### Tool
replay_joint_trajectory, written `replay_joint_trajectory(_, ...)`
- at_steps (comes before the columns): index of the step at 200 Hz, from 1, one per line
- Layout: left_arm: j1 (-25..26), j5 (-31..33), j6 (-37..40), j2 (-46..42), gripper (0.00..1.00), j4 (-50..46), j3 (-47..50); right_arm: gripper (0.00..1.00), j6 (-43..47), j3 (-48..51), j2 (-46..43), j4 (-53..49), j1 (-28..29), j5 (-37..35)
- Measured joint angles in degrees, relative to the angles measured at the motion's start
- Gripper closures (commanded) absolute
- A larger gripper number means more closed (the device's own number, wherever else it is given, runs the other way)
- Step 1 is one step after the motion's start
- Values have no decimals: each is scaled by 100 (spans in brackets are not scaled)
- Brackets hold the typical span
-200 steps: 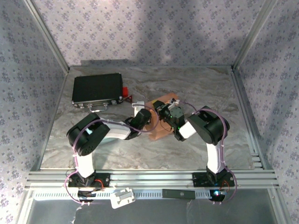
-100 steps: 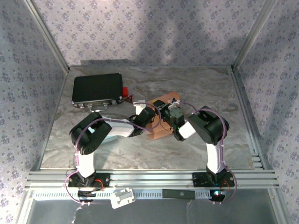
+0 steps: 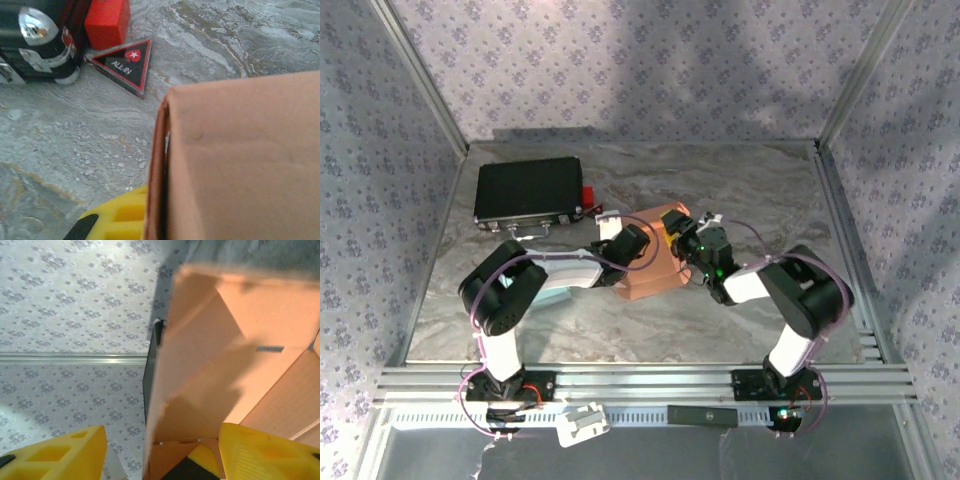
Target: Fold the paper box
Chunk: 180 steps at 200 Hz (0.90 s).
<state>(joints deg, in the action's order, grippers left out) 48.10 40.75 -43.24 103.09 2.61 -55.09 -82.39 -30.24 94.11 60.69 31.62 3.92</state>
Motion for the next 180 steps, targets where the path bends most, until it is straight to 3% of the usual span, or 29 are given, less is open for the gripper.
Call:
replay_joint_trajectory(46, -173, -321, 273, -260, 100, -896, -531, 31, 1080, -476, -2111, -2741, -321, 238)
replay_joint_trajectory(70, -247, -487, 378, -409, 100, -1305, -702, 33, 1639, -1128, -2643, -4054, -535, 299)
replay_joint_trajectory(119, -245, -706, 485, -721, 100, -2120, -1126, 34, 2238, -2197, -2166, -5565, -739, 570)
replay_joint_trajectory(180, -223, -863, 507, -785, 100, -2621, -1379, 36, 2402, -2702, -1491, -6279, -446, 592)
